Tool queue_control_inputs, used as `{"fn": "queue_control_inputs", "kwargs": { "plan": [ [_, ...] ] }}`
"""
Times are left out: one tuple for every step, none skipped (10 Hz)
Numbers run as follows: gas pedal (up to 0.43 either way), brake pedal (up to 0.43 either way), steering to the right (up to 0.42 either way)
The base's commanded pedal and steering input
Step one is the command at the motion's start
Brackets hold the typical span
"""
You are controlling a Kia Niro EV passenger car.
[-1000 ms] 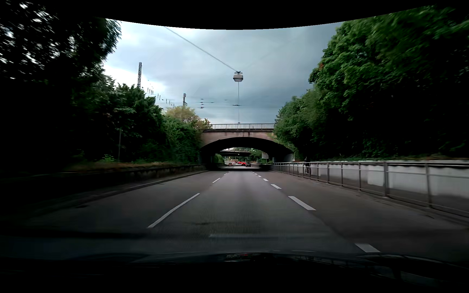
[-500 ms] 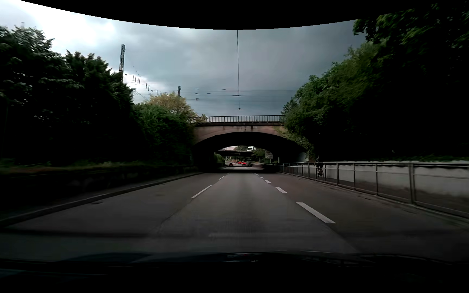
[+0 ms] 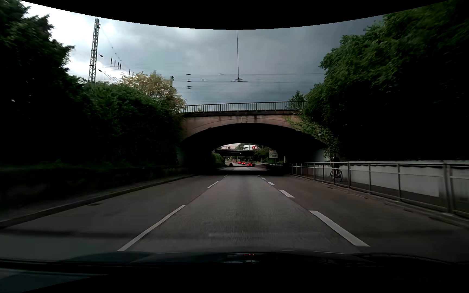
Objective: Follow the waypoints while adhering to traffic rules and regulations
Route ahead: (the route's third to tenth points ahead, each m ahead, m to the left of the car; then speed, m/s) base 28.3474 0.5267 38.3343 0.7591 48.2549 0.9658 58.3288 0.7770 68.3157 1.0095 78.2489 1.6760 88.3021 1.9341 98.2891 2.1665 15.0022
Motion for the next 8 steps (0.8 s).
{"fn": "queue_control_inputs", "kwargs": {
  "plan": [
    [0.067, 0.0, -0.002],
    [0.067, 0.0, -0.001],
    [0.067, 0.0, -0.001],
    [0.067, 0.0, -0.001],
    [0.067, 0.0, -0.001],
    [0.067, 0.0, -0.001],
    [0.067, 0.0, -0.001],
    [0.067, 0.0, -0.001]
  ]
}}
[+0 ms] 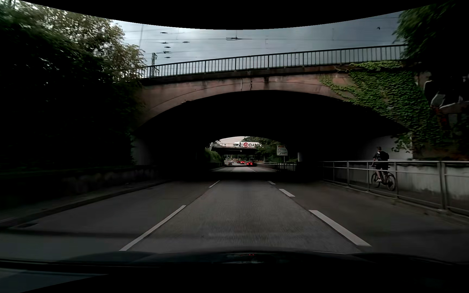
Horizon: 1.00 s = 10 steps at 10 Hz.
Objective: Follow the waypoints while adhering to traffic rules and regulations
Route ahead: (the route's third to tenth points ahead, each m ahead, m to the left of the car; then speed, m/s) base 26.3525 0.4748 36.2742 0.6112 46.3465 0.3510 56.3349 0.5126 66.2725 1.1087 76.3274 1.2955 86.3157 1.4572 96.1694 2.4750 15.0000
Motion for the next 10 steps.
{"fn": "queue_control_inputs", "kwargs": {
  "plan": [
    [0.067, 0.0, -0.001],
    [0.067, 0.0, 0.0],
    [0.067, 0.0, -0.001],
    [0.067, 0.0, -0.001],
    [0.067, 0.0, -0.001],
    [0.067, 0.0, -0.001],
    [0.067, 0.0, -0.001],
    [0.067, 0.0, 0.0],
    [0.067, 0.0, 0.0],
    [0.067, 0.0, -0.001]
  ]
}}
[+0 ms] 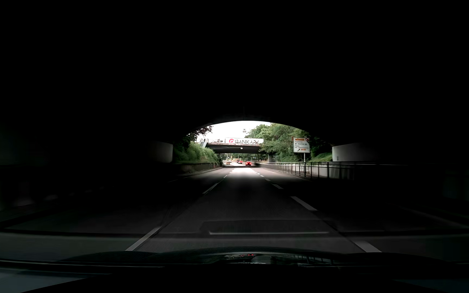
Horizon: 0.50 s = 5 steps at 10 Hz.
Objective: Follow the waypoints while adhering to traffic rules and regulations
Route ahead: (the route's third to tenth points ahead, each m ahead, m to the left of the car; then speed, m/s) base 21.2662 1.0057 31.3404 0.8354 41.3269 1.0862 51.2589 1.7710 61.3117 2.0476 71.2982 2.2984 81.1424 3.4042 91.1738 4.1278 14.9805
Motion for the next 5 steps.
{"fn": "queue_control_inputs", "kwargs": {
  "plan": [
    [0.067, 0.0, 0.0],
    [0.067, 0.0, 0.0],
    [0.067, 0.0, 0.0],
    [0.067, 0.0, 0.0],
    [0.067, 0.0, 0.0]
  ]
}}
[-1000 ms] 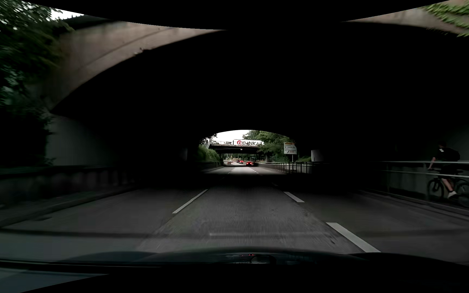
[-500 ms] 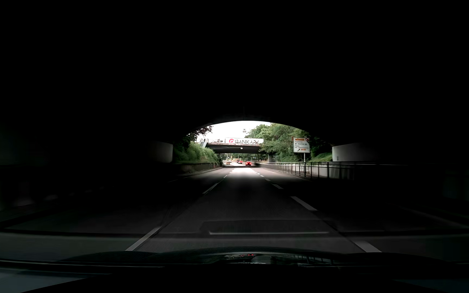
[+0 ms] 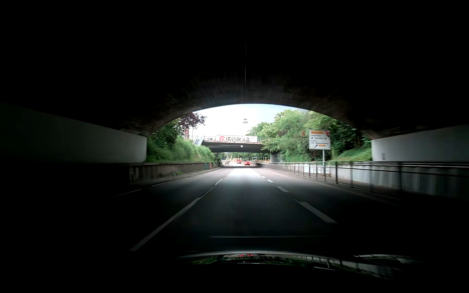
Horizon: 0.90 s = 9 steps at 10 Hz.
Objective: Follow the waypoints while adhering to traffic rules and regulations
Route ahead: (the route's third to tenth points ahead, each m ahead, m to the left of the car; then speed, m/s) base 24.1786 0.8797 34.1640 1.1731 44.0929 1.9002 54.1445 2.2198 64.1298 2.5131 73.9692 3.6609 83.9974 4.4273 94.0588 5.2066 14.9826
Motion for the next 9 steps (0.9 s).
{"fn": "queue_control_inputs", "kwargs": {
  "plan": [
    [0.067, 0.0, -0.001],
    [0.067, 0.0, -0.001],
    [0.067, 0.0, -0.001],
    [0.067, 0.0, 0.0],
    [0.067, 0.0, 0.0],
    [0.067, 0.0, 0.0],
    [0.067, 0.0, 0.003],
    [0.067, 0.0, 0.003],
    [0.067, 0.0, 0.003]
  ]
}}
